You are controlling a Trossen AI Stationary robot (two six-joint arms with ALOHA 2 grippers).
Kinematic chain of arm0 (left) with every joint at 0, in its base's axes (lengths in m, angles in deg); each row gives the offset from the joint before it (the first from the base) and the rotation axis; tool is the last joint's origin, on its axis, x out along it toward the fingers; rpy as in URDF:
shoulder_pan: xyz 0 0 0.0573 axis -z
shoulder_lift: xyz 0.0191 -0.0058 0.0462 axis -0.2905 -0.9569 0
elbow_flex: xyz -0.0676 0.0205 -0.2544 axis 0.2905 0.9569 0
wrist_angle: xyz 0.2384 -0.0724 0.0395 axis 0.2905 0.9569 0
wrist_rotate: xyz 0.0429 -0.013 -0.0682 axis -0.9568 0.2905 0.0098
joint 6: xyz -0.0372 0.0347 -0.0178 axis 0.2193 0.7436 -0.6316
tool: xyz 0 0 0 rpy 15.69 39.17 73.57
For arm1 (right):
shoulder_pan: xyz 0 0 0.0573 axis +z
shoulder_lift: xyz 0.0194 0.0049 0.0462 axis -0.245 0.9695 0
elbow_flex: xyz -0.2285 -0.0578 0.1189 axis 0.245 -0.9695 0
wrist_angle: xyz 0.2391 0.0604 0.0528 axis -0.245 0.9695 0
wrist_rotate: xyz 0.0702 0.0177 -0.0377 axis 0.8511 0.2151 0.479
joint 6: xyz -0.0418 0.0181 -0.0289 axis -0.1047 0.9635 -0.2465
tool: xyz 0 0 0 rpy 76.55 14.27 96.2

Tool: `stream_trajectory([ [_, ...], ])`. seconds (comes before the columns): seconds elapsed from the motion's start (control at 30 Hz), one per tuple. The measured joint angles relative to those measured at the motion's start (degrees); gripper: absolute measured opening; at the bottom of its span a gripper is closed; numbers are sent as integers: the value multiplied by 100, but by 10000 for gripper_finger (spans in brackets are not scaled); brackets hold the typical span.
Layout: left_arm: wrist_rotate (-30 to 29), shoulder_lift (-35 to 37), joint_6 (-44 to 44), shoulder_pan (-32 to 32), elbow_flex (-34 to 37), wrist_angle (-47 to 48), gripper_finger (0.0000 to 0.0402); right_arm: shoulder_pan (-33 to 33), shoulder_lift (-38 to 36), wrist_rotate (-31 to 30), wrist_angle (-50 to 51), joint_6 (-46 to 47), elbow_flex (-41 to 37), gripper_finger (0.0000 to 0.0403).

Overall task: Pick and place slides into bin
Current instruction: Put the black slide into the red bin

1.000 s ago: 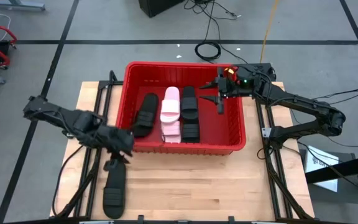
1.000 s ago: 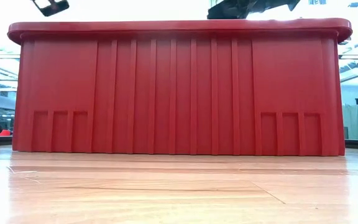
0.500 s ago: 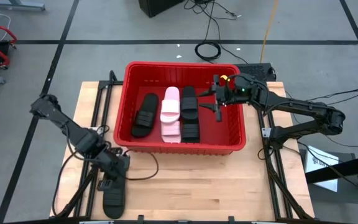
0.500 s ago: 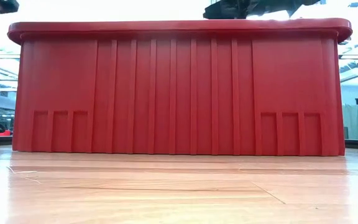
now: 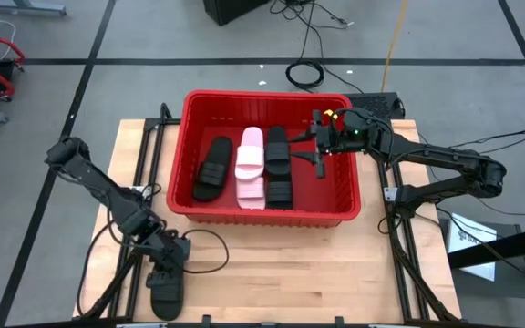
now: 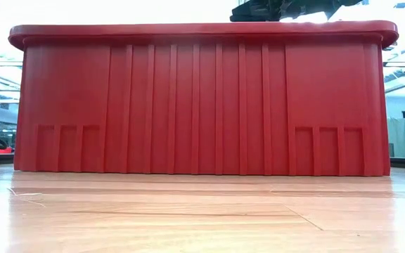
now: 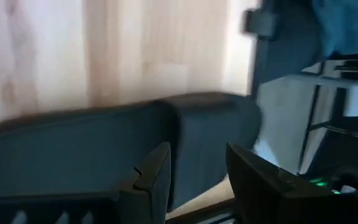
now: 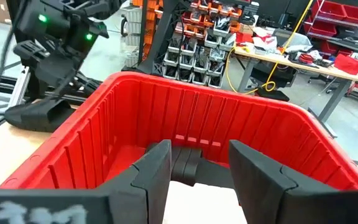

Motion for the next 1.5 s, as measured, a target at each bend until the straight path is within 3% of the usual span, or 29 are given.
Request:
stream_trajectory([
  [0.33,245,0,-473,132,815,-1163,147,0,2,-2,77,104,0,153],
  [1.1,255,-2,-1206,291,1723,-2915,145,0,2,-7,307,131,0,153],
  [1.2,264,-2,-1134,298,1778,-2945,124,0,2,-7,307,130,0,153],
  [1.43,492,-2,-804,275,1776,-3181,20,0,2,-7,305,115,0,153],
  [1.5,508,-2,-774,265,1776,-3298,8,0,2,-7,304,99,0,153],
])
